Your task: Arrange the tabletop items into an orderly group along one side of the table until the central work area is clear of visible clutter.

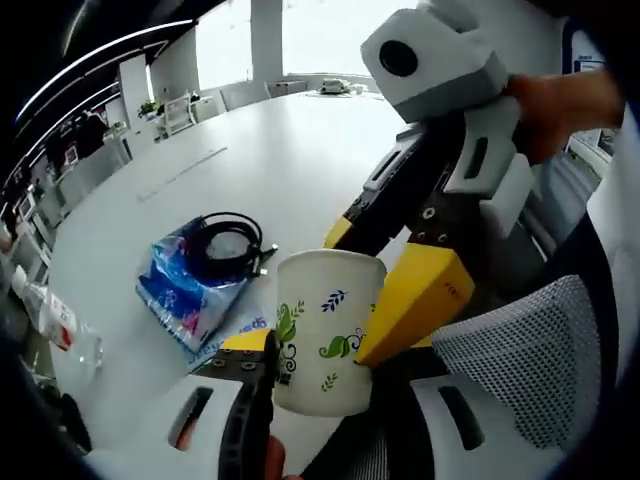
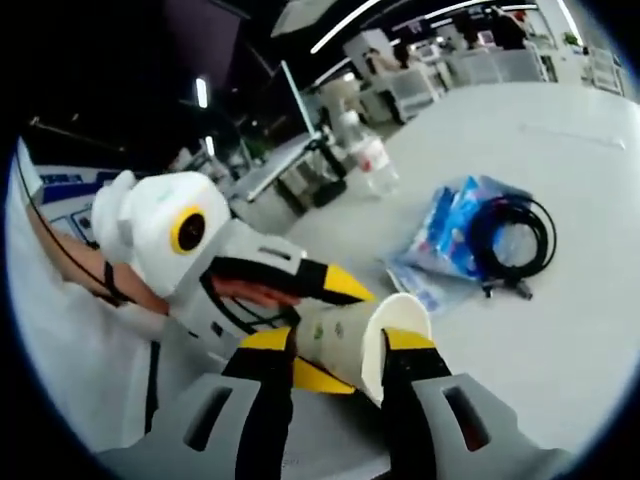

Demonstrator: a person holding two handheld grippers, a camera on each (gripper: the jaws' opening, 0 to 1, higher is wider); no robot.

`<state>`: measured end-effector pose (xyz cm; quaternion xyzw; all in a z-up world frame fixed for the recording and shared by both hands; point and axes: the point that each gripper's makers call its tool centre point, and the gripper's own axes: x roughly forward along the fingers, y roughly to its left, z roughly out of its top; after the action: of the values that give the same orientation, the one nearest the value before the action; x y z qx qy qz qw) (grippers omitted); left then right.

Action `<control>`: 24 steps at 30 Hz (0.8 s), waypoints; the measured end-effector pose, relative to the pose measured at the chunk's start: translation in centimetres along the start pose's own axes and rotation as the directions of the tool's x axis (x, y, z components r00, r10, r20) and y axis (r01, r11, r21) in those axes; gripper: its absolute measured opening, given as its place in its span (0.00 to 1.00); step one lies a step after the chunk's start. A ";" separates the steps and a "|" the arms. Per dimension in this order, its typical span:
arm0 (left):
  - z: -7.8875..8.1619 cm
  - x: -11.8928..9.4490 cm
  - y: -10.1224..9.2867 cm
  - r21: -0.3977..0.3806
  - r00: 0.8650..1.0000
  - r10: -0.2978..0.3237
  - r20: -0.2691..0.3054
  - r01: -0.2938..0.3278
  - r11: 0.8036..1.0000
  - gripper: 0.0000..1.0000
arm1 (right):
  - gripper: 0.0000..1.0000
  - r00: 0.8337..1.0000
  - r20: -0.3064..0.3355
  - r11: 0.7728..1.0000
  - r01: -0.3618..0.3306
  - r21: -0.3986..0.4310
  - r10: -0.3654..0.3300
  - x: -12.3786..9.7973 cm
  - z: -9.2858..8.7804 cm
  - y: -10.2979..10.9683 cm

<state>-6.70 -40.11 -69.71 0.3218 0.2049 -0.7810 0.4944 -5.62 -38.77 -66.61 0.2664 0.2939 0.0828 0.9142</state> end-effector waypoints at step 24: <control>0.7 0.3 -0.2 0.042 1.000 -0.018 -0.008 0.018 0.999 0.41 | 0.01 0.999 0.036 0.996 -0.039 0.075 0.036 0.3 0.6 0.2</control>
<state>-7.16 -40.63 -69.41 0.3334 0.1931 -0.7884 0.4796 -4.99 -38.81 -66.25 0.3077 0.2761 0.0842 0.9066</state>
